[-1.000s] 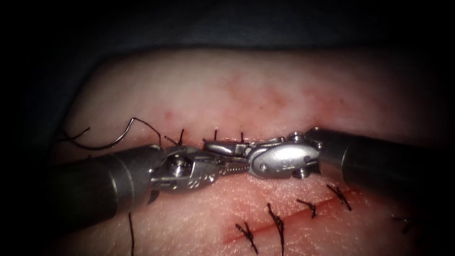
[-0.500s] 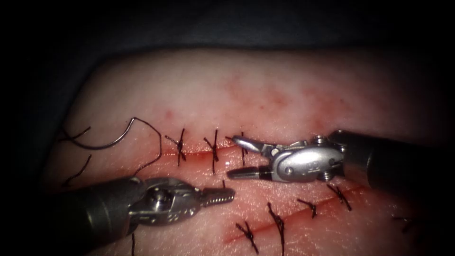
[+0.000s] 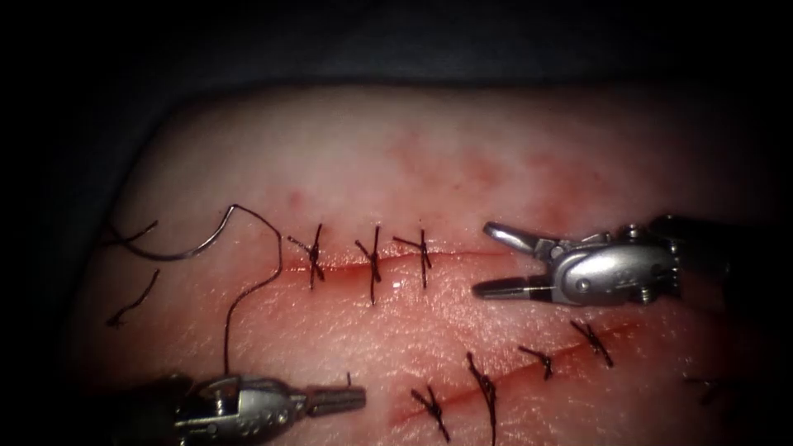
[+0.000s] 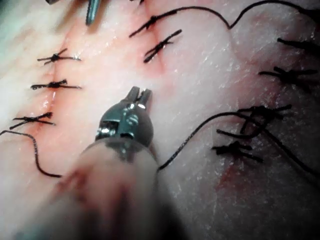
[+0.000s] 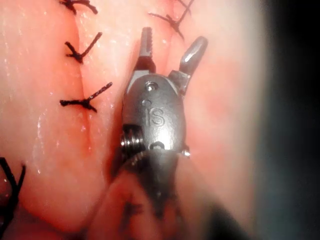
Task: Wound Closure
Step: Place suture off-cut out of the way
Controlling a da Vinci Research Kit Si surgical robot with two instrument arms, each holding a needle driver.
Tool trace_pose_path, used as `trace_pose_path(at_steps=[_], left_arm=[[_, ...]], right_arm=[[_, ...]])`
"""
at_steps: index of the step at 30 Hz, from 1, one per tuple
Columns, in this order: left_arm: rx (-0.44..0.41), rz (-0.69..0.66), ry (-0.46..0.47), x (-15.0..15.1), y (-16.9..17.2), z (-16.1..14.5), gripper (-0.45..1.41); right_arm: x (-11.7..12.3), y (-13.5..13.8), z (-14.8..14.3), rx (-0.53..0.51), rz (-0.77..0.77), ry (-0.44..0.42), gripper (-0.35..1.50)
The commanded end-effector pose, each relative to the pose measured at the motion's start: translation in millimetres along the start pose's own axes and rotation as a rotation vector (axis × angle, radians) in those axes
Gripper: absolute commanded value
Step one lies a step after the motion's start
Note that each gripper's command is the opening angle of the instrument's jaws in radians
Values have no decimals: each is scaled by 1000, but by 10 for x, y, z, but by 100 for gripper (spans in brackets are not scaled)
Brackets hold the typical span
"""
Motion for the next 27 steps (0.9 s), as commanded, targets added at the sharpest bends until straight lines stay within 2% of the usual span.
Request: trace_pose_path(at_steps=[1, 2, 4, 5, 6, 9, 13, 16, 22, 23, 27], left_arm=[[-18, -47, -7, -9, -7, 11, 14], [-19, -97, -11, -17, -8, 12, 29], [-9, -135, -26, -33, -12, 13, 43], [13, -185, -47, -46, -16, 10, 61], [26, -190, -60, -52, -17, 7, 66], [58, -199, -137, -71, -20, -13, 66], [70, -206, -182, -77, -18, -37, 64], [82, -166, -203, -63, -21, -52, 64], [179, -97, -40, -8, -32, -69, 64], [195, -89, -24, 10, -35, -80, 64], [201, -86, -35, 39, -43, -102, 64]], right_arm=[[-1, 1, 11, 1, -1, 5, 143], [0, 1, 11, 1, -1, 5, 143], [1, 1, 11, 1, -1, 6, 143], [3, 0, 11, 1, -1, 6, 141], [3, 0, 10, 2, -1, 6, 141], [4, 0, 9, 3, -1, 7, 140], [4, 0, 8, 3, -1, 8, 140], [3, 0, 7, 3, 21, 3, 140], [4, 0, 6, -3, 39, -13, 141], [5, 0, 4, -6, 39, -20, 141], [4, 0, 0, -11, 38, -35, 141]])
